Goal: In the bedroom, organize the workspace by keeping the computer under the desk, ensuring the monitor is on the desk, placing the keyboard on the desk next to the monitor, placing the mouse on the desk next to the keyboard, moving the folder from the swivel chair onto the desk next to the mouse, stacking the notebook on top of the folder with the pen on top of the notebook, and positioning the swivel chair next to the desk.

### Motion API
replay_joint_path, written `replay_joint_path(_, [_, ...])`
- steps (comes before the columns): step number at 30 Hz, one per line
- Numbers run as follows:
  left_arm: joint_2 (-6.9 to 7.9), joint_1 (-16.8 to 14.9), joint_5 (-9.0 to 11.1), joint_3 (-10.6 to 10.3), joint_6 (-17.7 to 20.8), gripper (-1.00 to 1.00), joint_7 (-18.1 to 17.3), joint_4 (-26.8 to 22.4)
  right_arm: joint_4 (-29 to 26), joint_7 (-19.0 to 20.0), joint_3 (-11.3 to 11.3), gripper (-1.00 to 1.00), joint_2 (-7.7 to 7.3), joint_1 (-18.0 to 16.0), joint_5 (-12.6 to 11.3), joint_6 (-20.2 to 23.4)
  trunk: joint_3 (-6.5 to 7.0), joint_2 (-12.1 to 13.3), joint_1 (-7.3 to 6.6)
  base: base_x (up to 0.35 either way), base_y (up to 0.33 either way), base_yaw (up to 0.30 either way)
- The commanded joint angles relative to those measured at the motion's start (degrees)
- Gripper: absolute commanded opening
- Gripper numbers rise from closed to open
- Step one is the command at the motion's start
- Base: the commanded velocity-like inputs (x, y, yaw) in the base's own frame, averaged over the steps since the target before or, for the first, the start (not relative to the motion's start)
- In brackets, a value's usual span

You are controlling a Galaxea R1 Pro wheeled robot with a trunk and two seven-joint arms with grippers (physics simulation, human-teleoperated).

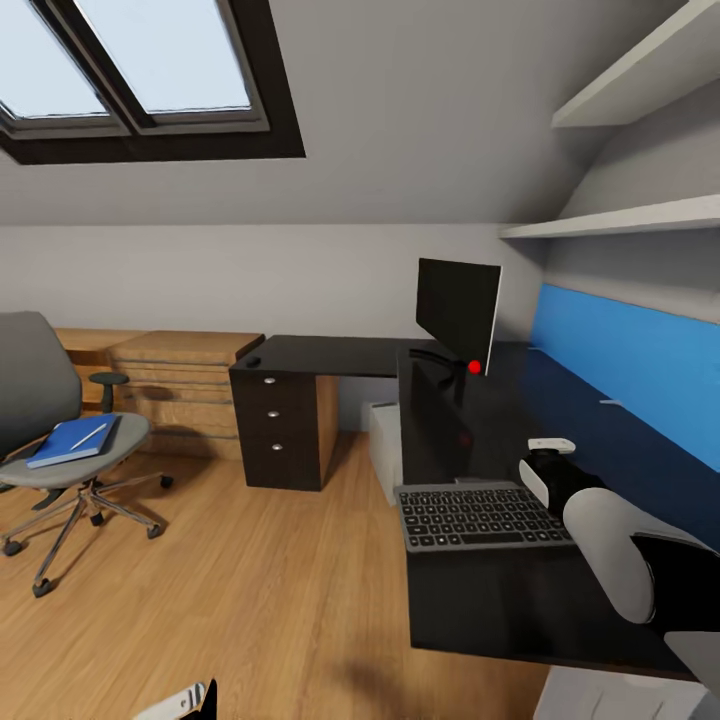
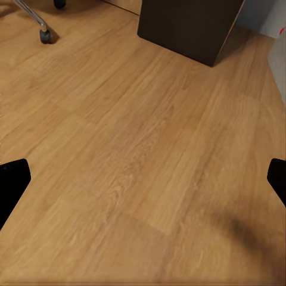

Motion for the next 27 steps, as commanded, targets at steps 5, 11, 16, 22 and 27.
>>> replay_joint_path(5, [0.07,0.03,0.59,-0.25,-0.39,1.0,0.21,-0.01,0.58,0.19,-0.72,1.0,0.16,0.02,0.34,0.65,-0.06,-0.02,0.0,-0.067,0.0,0.0])
replay_joint_path(11, [0.07,0.01,0.66,-0.47,-0.29,1.0,0.18,0.0,0.58,0.19,-0.72,1.0,0.51,0.01,0.36,0.59,-0.06,-0.02,0.0,-0.251,0.0,0.0])
replay_joint_path(16, [0.07,0.0,0.68,-0.55,-0.29,1.0,0.15,0.0,0.58,0.19,-0.72,1.0,0.55,-0.01,0.36,0.57,-0.06,-0.02,0.0,-0.068,0.0,0.0])
replay_joint_path(22, [0.07,0.01,0.68,-0.57,-0.27,1.0,0.14,0.02,0.58,0.19,-0.72,1.0,0.56,0.01,0.36,0.57,-0.06,-0.02,0.0,-0.01,0.0,0.0])
replay_joint_path(27, [0.07,0.01,0.68,-0.57,-0.27,1.0,0.14,0.04,0.58,0.17,-0.72,1.0,0.56,0.0,0.36,0.5,-0.06,-0.02,0.0,-0.058,0.0,0.0])
